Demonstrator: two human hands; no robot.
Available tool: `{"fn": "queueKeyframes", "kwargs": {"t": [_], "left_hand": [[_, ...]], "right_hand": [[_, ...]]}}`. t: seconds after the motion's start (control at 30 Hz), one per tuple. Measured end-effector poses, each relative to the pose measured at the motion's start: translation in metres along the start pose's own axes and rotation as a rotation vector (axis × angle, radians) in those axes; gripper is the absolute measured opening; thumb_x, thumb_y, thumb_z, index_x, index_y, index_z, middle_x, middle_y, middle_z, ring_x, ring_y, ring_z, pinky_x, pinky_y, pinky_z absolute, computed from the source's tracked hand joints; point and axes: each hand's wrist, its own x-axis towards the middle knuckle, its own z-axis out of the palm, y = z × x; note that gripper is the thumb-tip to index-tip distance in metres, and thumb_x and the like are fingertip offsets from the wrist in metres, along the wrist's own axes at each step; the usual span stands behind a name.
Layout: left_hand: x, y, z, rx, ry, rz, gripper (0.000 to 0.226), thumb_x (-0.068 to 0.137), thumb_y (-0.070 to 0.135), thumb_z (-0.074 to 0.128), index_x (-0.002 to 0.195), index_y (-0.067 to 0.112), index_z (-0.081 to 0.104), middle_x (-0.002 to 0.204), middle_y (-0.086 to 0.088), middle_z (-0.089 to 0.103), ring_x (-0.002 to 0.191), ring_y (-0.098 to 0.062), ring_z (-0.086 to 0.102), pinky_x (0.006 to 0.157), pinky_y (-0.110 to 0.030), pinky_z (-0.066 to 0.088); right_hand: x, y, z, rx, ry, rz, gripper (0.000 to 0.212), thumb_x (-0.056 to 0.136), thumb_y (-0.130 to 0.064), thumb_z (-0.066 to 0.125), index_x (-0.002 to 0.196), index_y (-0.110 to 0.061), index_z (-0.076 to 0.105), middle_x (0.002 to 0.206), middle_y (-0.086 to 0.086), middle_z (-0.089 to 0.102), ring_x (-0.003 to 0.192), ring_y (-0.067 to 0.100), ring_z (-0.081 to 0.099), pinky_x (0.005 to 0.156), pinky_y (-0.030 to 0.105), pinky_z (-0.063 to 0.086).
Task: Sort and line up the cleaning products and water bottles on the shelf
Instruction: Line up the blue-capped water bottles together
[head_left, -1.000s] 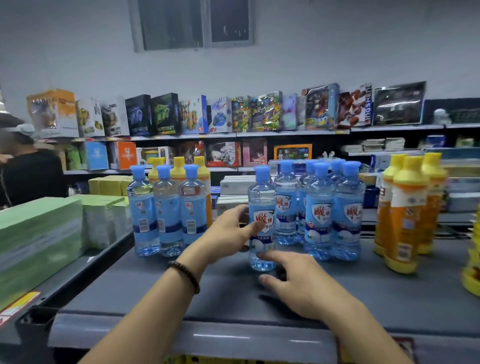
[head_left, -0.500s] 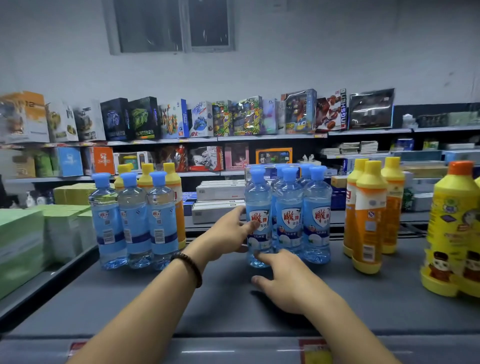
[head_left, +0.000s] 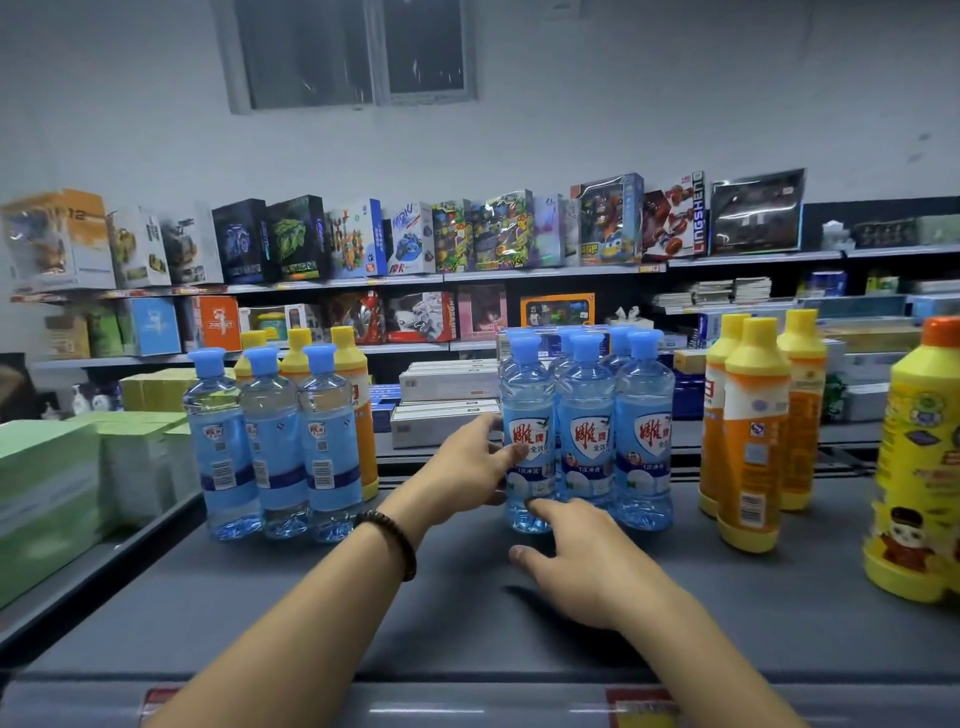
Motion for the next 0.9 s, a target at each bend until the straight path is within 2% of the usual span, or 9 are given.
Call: {"fn": "queueKeyframes", "kwargs": {"t": [0.07,0.13,0.2,0.23,0.37,0.5,0.63,0.77,0.9], "left_hand": [[-0.006,-0.004,-0.006,0.205,0.027,0.021,0.032,0.109,0.026,0.060,0.140,0.024,0.057,0.122,-0.002,0.071,0.105,-0.019,0.071,0.092,-0.041,0.064],[-0.018,-0.010,-0.020,0.466,0.047,0.025,0.028,0.108,0.024,0.062,0.135,0.022,0.066,0.129,-0.003,0.072,0.107,-0.018,0.068,0.098,-0.038,0.060],[-0.037,-0.018,-0.039,0.614,0.051,-0.017,0.024,0.106,0.029,0.066,0.128,0.024,0.073,0.129,-0.002,0.072,0.112,-0.019,0.068,0.100,-0.038,0.058],[-0.046,-0.024,-0.049,0.640,0.063,-0.050,0.022,0.105,0.032,0.067,0.124,0.026,0.075,0.127,-0.001,0.073,0.112,-0.019,0.068,0.100,-0.039,0.059],[-0.076,-0.050,-0.086,0.672,0.204,-0.171,0.014,0.101,0.042,0.070,0.111,0.033,0.074,0.117,0.003,0.070,0.107,-0.019,0.067,0.096,-0.042,0.060],[-0.095,-0.078,-0.111,0.693,0.344,-0.255,0.012,0.098,0.047,0.071,0.103,0.037,0.068,0.108,0.007,0.071,0.100,-0.018,0.067,0.089,-0.044,0.062],[-0.104,-0.096,-0.117,0.728,0.383,-0.275,0.011,0.101,0.045,0.066,0.108,0.036,0.067,0.112,0.004,0.069,0.105,-0.022,0.066,0.089,-0.041,0.059],[-0.104,-0.110,-0.121,0.810,0.327,-0.306,0.015,0.107,0.035,0.056,0.115,0.025,0.064,0.120,-0.003,0.067,0.110,-0.025,0.062,0.086,-0.037,0.051],[-0.104,-0.115,-0.123,0.851,0.344,-0.321,0.018,0.108,0.034,0.053,0.118,0.023,0.062,0.122,-0.007,0.067,0.117,-0.031,0.062,0.086,-0.038,0.050]], "right_hand": [[0.002,-0.003,-0.001,0.021,0.042,-0.023,0.059,0.101,-0.048,0.065,0.155,-0.029,0.050,0.152,-0.001,0.053,0.141,0.018,0.050,0.116,0.035,0.043],[0.006,-0.010,-0.001,0.092,0.079,-0.036,0.044,0.100,-0.048,0.067,0.141,-0.032,0.063,0.130,-0.007,0.066,0.114,0.009,0.065,0.097,0.029,0.055],[0.013,-0.022,0.002,0.130,0.062,-0.051,0.036,0.098,-0.050,0.068,0.131,-0.034,0.068,0.111,-0.013,0.069,0.095,0.002,0.066,0.077,0.022,0.056],[0.017,-0.029,0.004,0.137,0.045,-0.065,0.036,0.098,-0.050,0.069,0.130,-0.035,0.068,0.108,-0.014,0.070,0.093,0.002,0.066,0.073,0.020,0.054],[0.043,-0.067,0.019,0.114,-0.032,-0.106,0.044,0.096,-0.053,0.070,0.134,-0.031,0.065,0.119,-0.008,0.072,0.105,0.011,0.068,0.090,0.033,0.057],[0.069,-0.102,0.040,0.116,-0.085,-0.121,0.055,0.094,-0.050,0.073,0.141,-0.023,0.060,0.134,-0.001,0.067,0.122,0.019,0.063,0.099,0.033,0.051],[0.085,-0.127,0.062,0.171,-0.119,-0.100,0.052,0.092,-0.043,0.078,0.134,-0.018,0.057,0.132,0.002,0.064,0.110,0.019,0.060,0.088,0.031,0.048],[0.096,-0.140,0.079,0.192,-0.133,-0.101,0.037,0.091,-0.037,0.079,0.115,-0.022,0.056,0.130,0.005,0.067,0.117,0.025,0.065,0.082,0.029,0.046],[0.110,-0.145,0.095,0.238,-0.123,-0.106,0.057,0.085,-0.038,0.085,0.130,-0.019,0.056,0.129,0.002,0.069,0.118,0.023,0.066,0.086,0.030,0.051]]}}
